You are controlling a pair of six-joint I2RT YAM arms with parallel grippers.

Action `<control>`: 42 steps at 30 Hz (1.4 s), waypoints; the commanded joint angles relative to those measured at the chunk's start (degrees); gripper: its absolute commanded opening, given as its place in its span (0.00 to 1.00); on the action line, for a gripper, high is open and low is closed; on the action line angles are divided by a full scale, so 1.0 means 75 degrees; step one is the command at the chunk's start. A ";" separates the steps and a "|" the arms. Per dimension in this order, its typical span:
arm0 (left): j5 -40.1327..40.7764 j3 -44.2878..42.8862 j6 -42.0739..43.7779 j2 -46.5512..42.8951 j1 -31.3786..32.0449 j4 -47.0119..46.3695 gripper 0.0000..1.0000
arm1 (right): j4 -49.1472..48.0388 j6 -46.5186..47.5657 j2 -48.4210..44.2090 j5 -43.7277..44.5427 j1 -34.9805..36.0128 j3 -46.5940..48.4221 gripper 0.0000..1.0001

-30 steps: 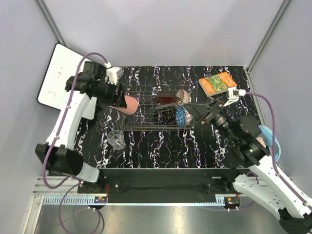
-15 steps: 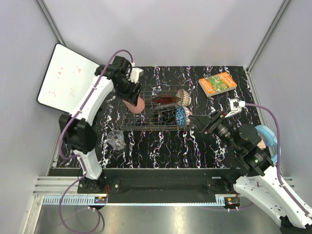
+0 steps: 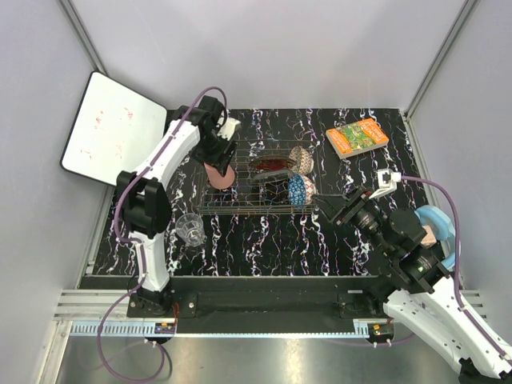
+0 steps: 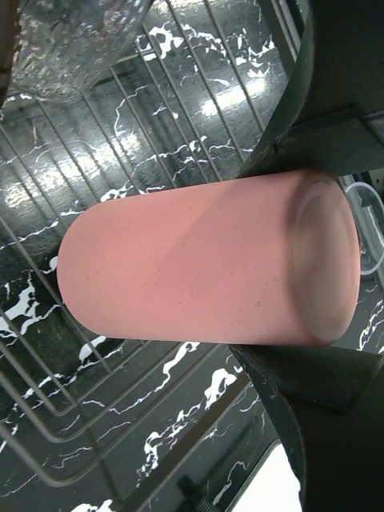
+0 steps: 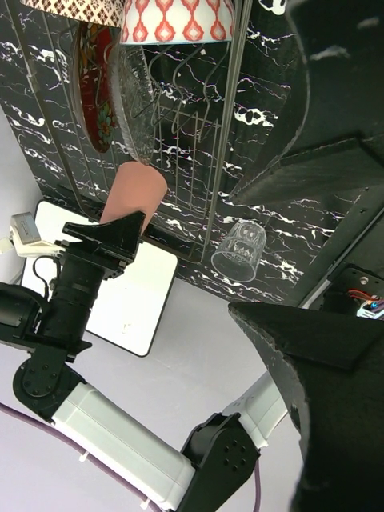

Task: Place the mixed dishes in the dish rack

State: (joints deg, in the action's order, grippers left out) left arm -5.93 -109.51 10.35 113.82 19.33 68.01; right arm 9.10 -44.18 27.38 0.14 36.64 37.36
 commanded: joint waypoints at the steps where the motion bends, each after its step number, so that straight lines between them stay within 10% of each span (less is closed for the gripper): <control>1: 0.0334 -0.0480 0.0097 0.0304 0.0082 -0.0115 0.00 | -0.0124 -0.0097 -0.0111 0.0122 0.0001 -0.0106 0.60; 24: 0.0311 -0.0621 -0.0009 0.0984 0.0129 -0.0442 0.00 | -0.0054 -0.0179 -0.0252 0.0087 0.0001 -0.0470 0.60; 36: 0.0182 -0.0152 -0.0020 0.0246 0.0129 -0.0665 0.99 | 0.0087 -0.0097 -0.0135 0.0075 0.0001 -0.0365 0.61; 42: 0.0299 0.0024 -0.0044 -0.0128 0.0129 -0.0759 0.99 | 0.0216 0.0008 -0.0088 0.0087 0.0001 -0.0248 0.62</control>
State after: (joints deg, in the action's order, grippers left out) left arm -4.19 -109.84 10.28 118.13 20.03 64.53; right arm 9.91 -45.15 26.35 0.47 36.64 33.74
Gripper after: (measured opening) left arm 0.987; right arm 0.620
